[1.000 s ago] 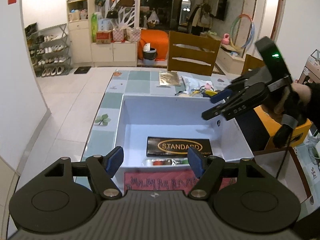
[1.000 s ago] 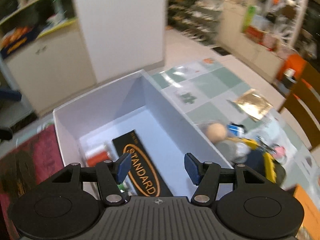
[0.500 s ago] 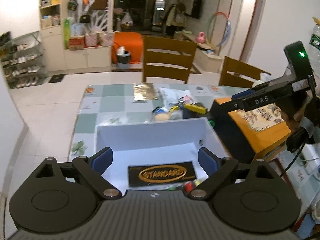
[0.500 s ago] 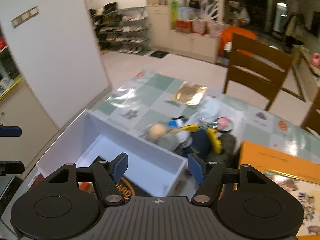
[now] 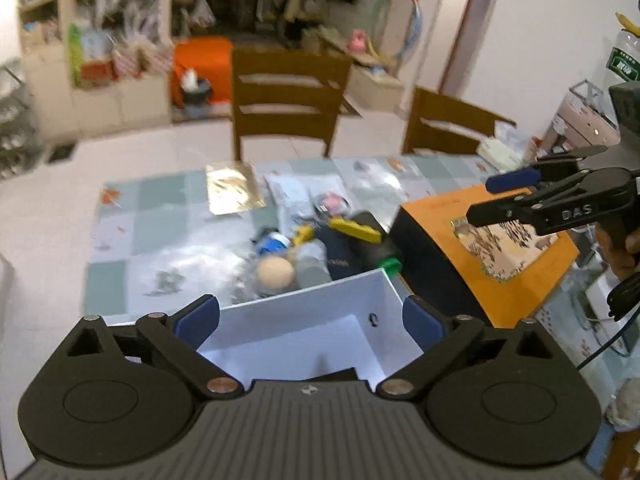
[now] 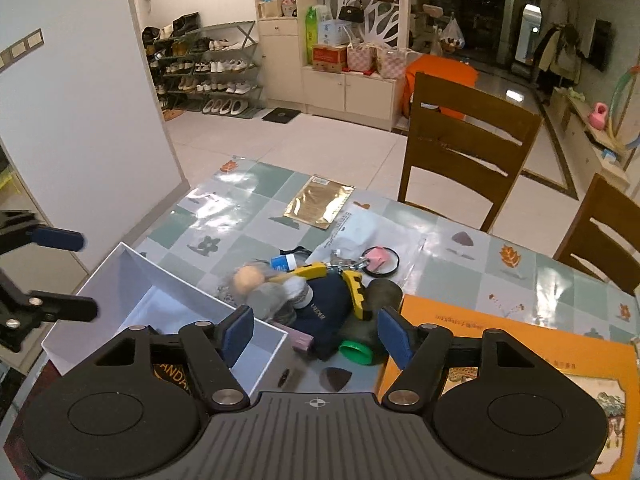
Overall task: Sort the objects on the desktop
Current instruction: 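Move the left tool toward the pile of items beside the white box, then close the left tool on the bagged sponge in the pile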
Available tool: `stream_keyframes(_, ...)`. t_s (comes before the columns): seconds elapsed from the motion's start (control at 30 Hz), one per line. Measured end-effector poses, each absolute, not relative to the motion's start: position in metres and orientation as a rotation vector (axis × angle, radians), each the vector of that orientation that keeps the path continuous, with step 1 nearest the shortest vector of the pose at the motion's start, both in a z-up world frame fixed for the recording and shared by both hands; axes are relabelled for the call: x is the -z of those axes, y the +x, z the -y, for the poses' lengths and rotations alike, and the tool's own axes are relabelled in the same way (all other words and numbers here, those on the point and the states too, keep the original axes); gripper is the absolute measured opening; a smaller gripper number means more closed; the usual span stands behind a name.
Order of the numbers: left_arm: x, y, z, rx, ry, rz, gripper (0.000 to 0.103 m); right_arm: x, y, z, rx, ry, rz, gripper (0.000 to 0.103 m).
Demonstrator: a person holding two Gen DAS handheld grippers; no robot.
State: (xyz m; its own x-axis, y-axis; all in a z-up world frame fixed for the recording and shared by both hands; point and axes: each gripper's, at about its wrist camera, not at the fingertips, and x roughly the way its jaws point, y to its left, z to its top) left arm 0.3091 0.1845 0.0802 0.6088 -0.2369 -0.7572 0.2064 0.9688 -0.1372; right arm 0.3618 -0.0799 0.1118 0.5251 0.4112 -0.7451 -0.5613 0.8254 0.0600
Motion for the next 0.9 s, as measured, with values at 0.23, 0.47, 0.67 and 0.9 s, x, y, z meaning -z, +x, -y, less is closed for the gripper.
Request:
stream_keyframes(0.23, -0.048, 0.378, -0.181, 0.317, -0.072, -1.017, 0.101, -0.095, 0.387, 0.092, -0.624, -0.201, -0.871, 0.072)
stream_keyframes(0.47, -0.006, 0.440, -0.177, 0.300, -0.110, -1.165, 0.101, -0.083, 0.409, 0.093, -0.647, -0.212, -0.889, 0.072)
stream_keyframes(0.67, 0.023, 0.465, -0.187, 0.262, -0.184, -1.238, 0.101, -0.076, 0.428, 0.088, -0.696, -0.185, -0.917, 0.072)
stream_keyframes(0.9, 0.049, 0.482, -0.209, 0.215, -0.298, -1.284, 0.100, -0.047, 0.456, 0.057, -0.803, -0.086, -1.025, 0.070)
